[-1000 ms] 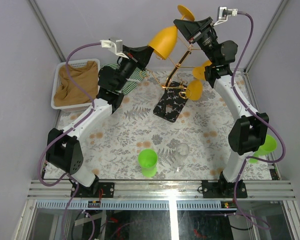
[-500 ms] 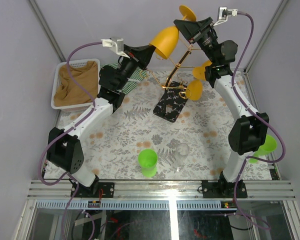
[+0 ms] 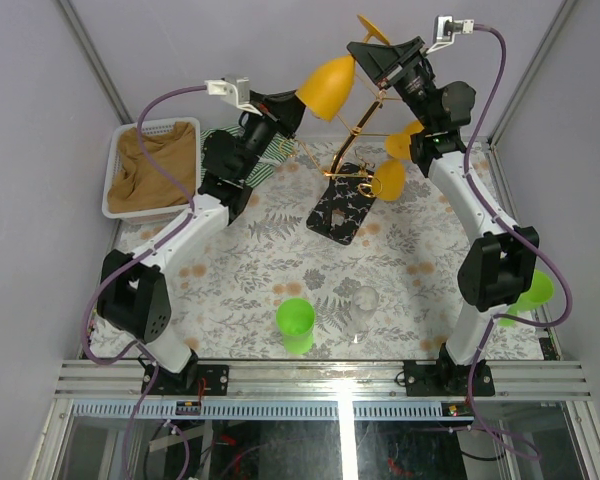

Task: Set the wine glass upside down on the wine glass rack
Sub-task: Turn the wine glass upside down at the wine rack.

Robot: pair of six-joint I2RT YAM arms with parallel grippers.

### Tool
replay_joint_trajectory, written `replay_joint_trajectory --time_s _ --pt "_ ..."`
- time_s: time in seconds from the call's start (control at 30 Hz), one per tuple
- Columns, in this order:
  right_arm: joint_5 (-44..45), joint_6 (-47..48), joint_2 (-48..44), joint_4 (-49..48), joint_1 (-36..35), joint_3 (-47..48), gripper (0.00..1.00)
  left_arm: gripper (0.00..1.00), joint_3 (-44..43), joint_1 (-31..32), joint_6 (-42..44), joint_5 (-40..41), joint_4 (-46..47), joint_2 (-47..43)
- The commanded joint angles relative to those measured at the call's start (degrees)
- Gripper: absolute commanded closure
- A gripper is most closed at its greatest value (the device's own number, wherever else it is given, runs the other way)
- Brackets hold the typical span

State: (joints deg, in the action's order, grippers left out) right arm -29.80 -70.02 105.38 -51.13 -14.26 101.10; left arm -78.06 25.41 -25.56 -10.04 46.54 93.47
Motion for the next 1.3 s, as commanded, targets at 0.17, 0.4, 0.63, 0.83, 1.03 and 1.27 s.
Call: replay_joint_trajectory --time_s 0.17,0.4,0.63,0.83,1.03,1.27 --pt "-1.0 6.6 -3.9 4.5 -0.1 -0.5 1.00 0.05 0.1 0.6 3.5 0.4 3.1 -3.3" --pt "-1.0 10.0 -6.3 9.1 1.4 -1.8 1.00 0.00 2.7 0.5 9.5 2.4 -3.2 -7.4" --pt "-0.2 17.7 -12.5 18.7 4.7 -5.0 1.00 0.00 7.5 0.4 14.8 5.1 -11.5 -13.7" --pt "-1.2 37.0 -19.1 42.7 5.5 -2.7 1.00 0.00 9.1 -0.1 17.6 15.1 -19.6 -18.7" --pt "-1.8 49.6 -29.3 53.6 5.5 -8.4 1.00 0.00 7.1 -0.4 20.1 15.8 -23.7 -18.9" --pt "-1.4 58.1 -39.5 61.8 5.5 -14.2 1.00 0.00 4.0 -0.6 19.3 14.5 -26.7 -16.6"
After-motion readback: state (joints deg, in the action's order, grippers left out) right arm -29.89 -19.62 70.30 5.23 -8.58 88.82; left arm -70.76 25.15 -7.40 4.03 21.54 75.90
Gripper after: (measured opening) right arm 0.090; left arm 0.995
